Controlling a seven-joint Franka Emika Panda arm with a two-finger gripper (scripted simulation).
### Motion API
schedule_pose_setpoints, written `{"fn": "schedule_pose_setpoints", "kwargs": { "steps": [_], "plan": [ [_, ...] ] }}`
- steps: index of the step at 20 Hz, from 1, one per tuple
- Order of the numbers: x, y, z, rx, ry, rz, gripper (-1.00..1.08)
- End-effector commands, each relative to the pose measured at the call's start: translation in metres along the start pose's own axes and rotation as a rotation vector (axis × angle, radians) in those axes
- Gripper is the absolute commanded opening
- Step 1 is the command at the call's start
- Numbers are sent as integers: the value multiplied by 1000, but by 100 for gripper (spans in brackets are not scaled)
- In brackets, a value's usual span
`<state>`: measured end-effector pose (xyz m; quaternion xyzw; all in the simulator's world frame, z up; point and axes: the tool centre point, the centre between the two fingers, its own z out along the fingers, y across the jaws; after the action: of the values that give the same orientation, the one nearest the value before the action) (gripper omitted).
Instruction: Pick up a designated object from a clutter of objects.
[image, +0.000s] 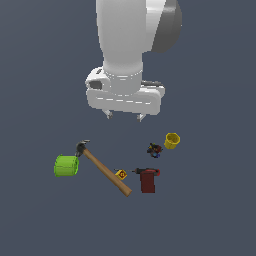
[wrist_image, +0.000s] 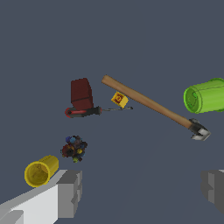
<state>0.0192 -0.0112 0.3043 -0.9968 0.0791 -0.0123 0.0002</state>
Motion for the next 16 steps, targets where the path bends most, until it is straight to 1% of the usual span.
{"fn": "schedule_pose_setpoints", "kwargs": {
  "steps": [1,16],
  "plan": [
    [4,-3,8,2,-2,53,100],
    [27,-21,65,12,-14,431,100]
  ]
}}
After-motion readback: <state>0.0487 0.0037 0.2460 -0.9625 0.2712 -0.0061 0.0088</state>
